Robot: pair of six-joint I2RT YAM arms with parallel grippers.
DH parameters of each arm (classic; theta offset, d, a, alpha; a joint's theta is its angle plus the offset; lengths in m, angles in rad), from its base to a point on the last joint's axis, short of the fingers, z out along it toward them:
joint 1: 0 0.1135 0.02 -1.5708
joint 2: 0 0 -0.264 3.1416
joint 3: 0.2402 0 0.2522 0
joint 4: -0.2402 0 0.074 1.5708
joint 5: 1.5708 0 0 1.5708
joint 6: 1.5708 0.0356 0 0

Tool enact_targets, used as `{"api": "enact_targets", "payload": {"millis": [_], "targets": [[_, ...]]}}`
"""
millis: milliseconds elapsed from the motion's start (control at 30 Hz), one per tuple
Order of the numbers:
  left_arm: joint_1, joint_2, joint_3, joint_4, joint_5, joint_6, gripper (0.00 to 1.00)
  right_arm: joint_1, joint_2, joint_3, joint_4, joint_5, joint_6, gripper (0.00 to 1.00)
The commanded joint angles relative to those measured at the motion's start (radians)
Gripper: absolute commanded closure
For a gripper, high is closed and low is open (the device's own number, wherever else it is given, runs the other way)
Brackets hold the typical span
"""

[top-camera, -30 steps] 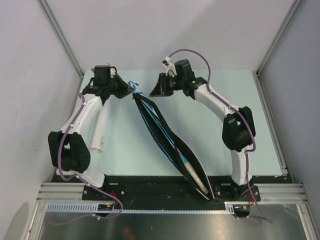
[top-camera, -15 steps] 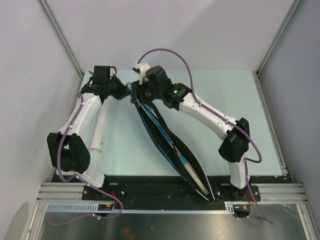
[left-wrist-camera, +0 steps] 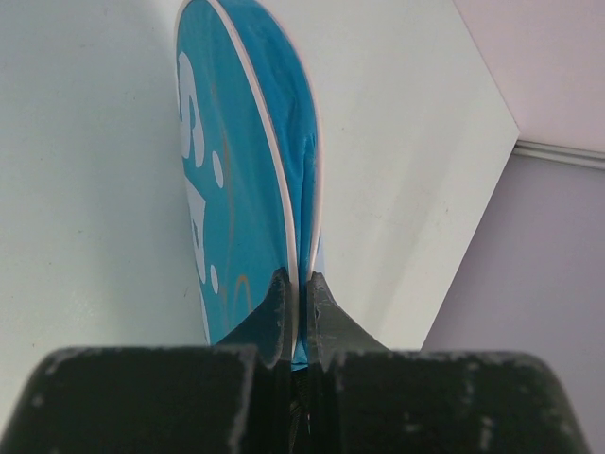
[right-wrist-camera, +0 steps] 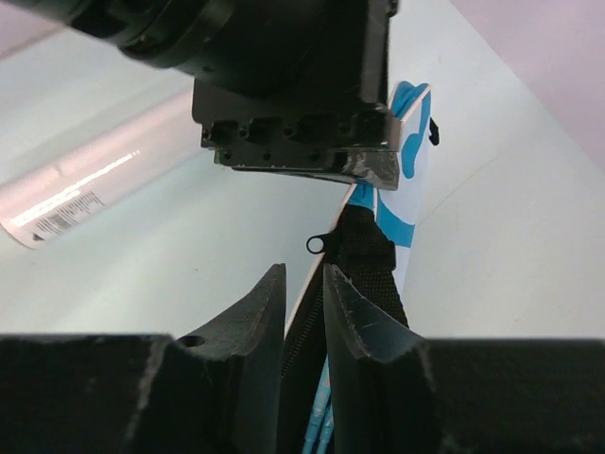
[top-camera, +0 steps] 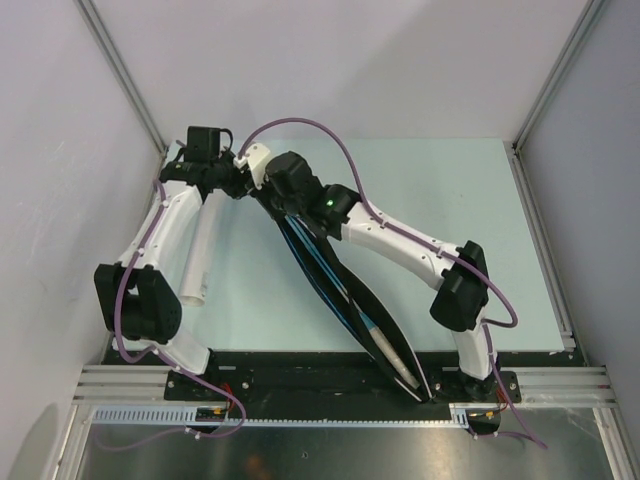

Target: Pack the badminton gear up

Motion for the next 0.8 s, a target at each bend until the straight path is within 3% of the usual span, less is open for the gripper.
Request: {"api": "enact_targets", "payload": {"millis": [0,400,667,767], "targets": [[-0.006,0.011,0.05,-0.042,0.048,-0.047,1.0,0.015,0.018,0.012,0.05,0.022,-0.129,0.72],[-0.006,0.017,0.059,-0.052,0.052,-0.043,1.0,0.035,0.071,0.022,0.077,0.084,-0.262,0.62],[-0.006,0.022,0.062,-0.053,0.06,-0.04,1.0,0.072,0.085,-0.028,0.155,0.237,-0.382,0.6],[-0.006,0.022,0.061,-0.053,0.06,-0.035,1.0,0.087,0.099,-0.047,0.209,0.315,-0.442,0.64]]}}
